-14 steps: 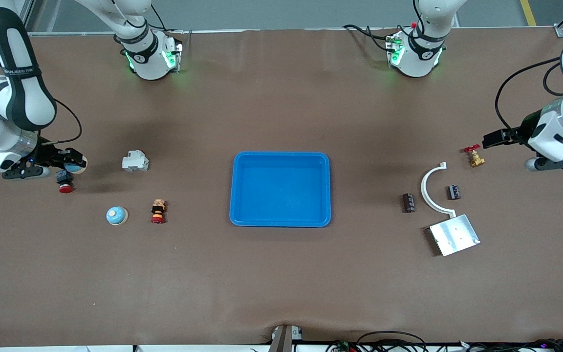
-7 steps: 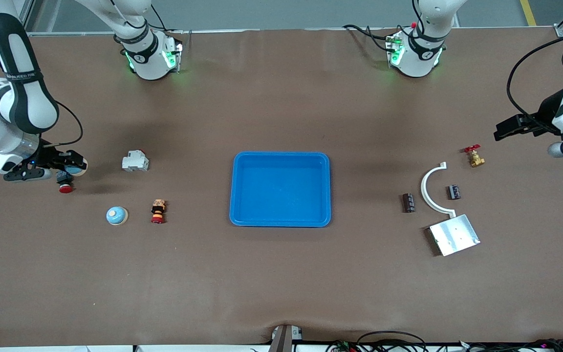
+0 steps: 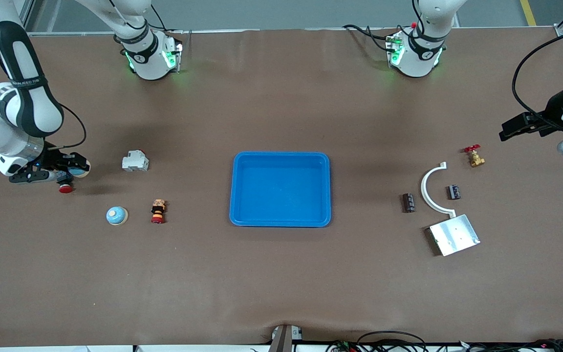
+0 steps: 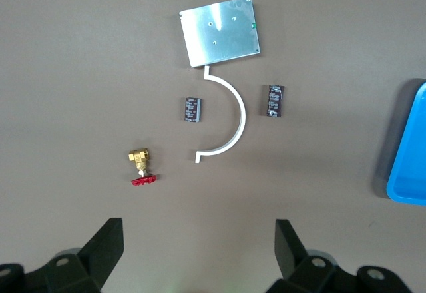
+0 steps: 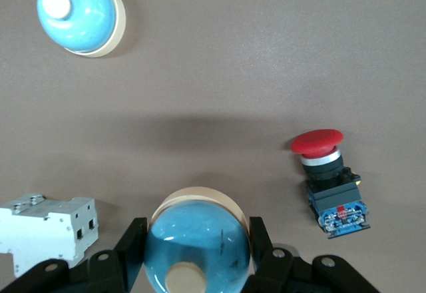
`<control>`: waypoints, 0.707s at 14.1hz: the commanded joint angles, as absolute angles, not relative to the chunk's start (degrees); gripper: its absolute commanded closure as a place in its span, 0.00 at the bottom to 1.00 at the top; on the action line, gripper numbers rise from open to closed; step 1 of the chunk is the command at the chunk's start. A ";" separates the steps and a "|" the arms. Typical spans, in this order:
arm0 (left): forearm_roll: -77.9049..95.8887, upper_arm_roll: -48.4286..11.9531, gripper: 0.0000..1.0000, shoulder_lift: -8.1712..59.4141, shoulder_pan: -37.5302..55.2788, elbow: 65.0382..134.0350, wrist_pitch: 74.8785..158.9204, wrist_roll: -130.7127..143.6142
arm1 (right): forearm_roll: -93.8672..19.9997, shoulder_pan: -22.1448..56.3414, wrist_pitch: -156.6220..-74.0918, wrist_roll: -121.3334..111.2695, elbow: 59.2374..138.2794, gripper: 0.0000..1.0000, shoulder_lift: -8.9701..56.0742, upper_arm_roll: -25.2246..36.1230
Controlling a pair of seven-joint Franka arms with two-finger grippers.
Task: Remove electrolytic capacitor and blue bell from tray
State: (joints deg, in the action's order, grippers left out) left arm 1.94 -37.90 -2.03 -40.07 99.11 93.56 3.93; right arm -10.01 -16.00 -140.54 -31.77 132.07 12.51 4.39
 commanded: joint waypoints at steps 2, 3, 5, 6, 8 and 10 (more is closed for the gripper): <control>2.37 -38.23 0.00 -1.67 -40.60 98.26 92.90 2.99 | -11.43 -16.96 -141.68 -33.31 132.89 1.00 12.48 3.69; 2.29 -38.23 0.00 -1.67 -40.61 98.26 92.90 2.99 | -11.43 -16.96 -142.29 -33.31 132.98 1.00 12.65 3.69; 2.29 -38.23 0.00 -1.58 -40.61 98.26 92.90 2.99 | -11.43 -16.96 -145.00 -33.40 134.47 1.00 12.92 3.69; 2.29 -38.23 0.00 -1.58 -40.52 98.26 92.90 2.99 | -11.43 -16.88 -146.06 -33.40 135.26 1.00 12.92 3.69; 2.29 -38.32 0.00 -1.67 -40.52 98.26 92.90 2.99 | -11.51 -16.96 -146.60 -33.40 135.35 1.00 13.44 3.60; 2.37 -38.23 0.00 -1.58 -40.52 98.26 92.90 2.99 | -11.51 -16.96 -147.04 -33.40 135.35 1.00 13.71 3.60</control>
